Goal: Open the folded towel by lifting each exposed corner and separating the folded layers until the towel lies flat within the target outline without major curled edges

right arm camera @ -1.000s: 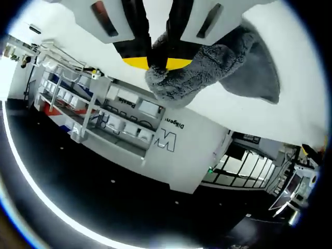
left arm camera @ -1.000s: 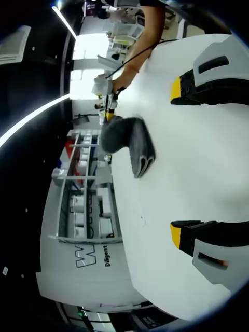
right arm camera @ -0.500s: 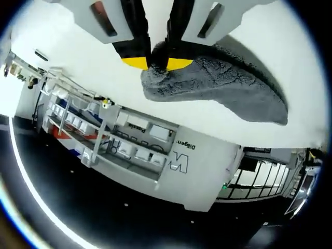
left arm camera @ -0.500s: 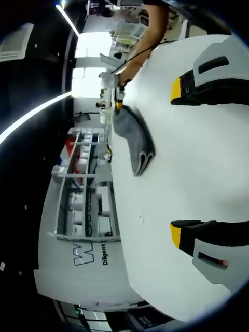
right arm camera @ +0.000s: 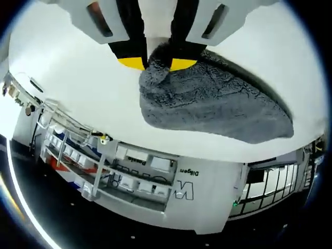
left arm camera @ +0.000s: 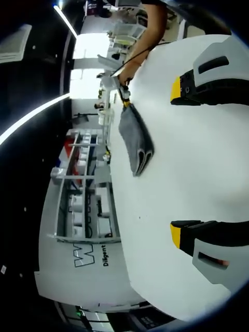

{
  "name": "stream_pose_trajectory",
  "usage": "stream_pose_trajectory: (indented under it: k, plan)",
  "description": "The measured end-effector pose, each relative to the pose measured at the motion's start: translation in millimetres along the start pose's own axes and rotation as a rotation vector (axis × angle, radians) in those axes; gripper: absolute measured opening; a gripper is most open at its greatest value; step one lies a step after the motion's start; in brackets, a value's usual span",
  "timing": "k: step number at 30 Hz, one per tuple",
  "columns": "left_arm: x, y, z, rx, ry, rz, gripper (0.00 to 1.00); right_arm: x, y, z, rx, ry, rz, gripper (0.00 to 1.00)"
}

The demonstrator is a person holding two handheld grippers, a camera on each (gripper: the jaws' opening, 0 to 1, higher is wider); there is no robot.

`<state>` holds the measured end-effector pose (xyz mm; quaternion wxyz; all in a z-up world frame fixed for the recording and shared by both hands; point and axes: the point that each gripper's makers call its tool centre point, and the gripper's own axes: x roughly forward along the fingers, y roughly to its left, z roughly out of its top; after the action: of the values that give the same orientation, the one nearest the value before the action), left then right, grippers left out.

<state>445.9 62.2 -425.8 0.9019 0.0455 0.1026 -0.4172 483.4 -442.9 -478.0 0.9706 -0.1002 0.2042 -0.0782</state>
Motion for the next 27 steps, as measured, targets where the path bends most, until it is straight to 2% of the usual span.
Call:
stream_pose_trajectory:
  k: [6,8,11,13,14,15,17,20,24,25,27]
  plan:
    - [-1.9,-1.2,-0.1,-0.006,-0.006,0.000,0.90,-15.7,-14.1,-0.5,0.062,0.016,-0.075,0.45]
    - [-2.6,-1.6,1.3,-0.006,-0.013,-0.001,0.91,-18.9,-14.7,3.2,0.081,-0.001,-0.083,0.52]
    - [-3.0,-3.4,5.2,-0.003,-0.028,-0.014,0.91,-18.5,-3.8,7.8,0.110,-0.023,-0.026,0.59]
    - [-2.9,-2.8,5.4,0.001,-0.026,-0.012,0.91,-17.3,14.8,13.3,0.055,-0.019,0.068,0.74]
    - [-2.7,-2.2,4.8,0.004,-0.022,-0.010,0.91,-16.0,22.1,20.1,0.077,-0.058,0.088,0.85]
    - [-2.5,-1.3,4.4,0.004,-0.018,-0.008,0.91,-15.8,30.3,25.2,0.088,-0.082,0.124,0.88]
    - [-2.9,-1.9,3.4,0.002,-0.014,-0.004,0.92,-18.6,43.3,30.8,0.051,-0.099,0.180,0.88]
    - [-3.8,-2.2,4.7,0.001,-0.020,-0.004,0.92,-22.5,53.8,38.1,-0.050,-0.116,0.182,0.92]
    - [-3.2,-5.1,6.7,0.007,-0.022,-0.016,0.94,-28.0,82.0,45.3,-0.088,-0.139,0.252,0.95]
    - [-2.9,-4.5,7.1,0.011,-0.023,-0.015,0.95,-28.5,86.7,46.9,-0.092,-0.145,0.263,0.99]
    - [-2.7,-1.2,8.8,0.031,-0.031,0.003,0.97,-31.2,101.9,51.2,-0.126,-0.154,0.284,0.99]
